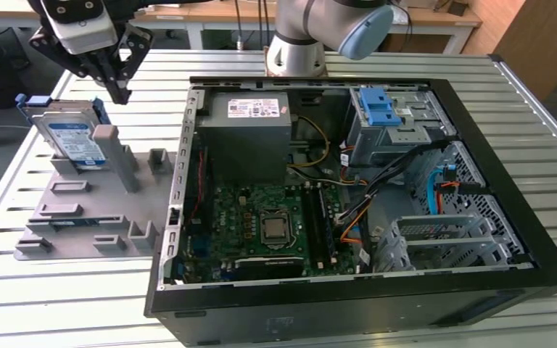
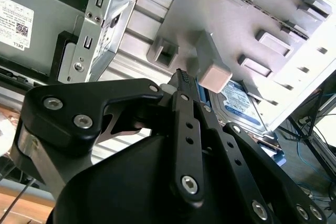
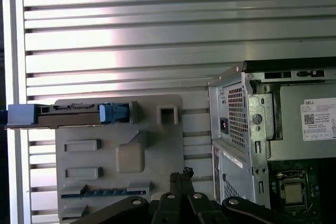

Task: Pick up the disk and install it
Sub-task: 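Reach for the disk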

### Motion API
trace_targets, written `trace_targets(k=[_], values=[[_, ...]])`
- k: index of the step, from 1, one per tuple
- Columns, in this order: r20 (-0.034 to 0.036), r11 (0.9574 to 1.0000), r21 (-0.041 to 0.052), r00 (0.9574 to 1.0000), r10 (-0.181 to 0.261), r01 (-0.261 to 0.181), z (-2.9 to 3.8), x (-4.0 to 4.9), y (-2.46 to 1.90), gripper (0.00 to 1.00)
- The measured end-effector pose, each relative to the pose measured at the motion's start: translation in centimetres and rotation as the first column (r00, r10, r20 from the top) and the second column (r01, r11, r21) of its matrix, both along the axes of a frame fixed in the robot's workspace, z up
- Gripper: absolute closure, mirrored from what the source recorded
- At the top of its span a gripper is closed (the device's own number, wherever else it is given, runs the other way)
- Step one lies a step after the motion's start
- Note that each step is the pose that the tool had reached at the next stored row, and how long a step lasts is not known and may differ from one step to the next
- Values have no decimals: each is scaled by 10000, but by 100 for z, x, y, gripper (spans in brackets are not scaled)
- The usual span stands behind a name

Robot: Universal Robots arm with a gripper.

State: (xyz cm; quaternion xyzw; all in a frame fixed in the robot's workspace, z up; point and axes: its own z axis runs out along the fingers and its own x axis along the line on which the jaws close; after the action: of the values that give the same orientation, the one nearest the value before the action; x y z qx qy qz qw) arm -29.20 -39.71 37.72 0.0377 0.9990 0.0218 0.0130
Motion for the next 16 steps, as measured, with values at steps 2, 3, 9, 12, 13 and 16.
trace_targets(k=[2, 3, 9, 12, 13, 16], values=[[0, 10000, 0, 10000, 0, 0, -1, -7, 0, 89], [0, 10000, 0, 10000, 0, 0, -2, -11, 0, 89], [0, 10000, 0, 10000, 0, 0, -4, -32, 0, 89], [0, 10000, 0, 10000, 1, -1, -6, -44, 0, 89], [0, 10000, 1, 10000, 0, 0, -7, -47, 0, 89], [0, 10000, 0, 10000, 0, 0, -8, -56, 0, 89]])
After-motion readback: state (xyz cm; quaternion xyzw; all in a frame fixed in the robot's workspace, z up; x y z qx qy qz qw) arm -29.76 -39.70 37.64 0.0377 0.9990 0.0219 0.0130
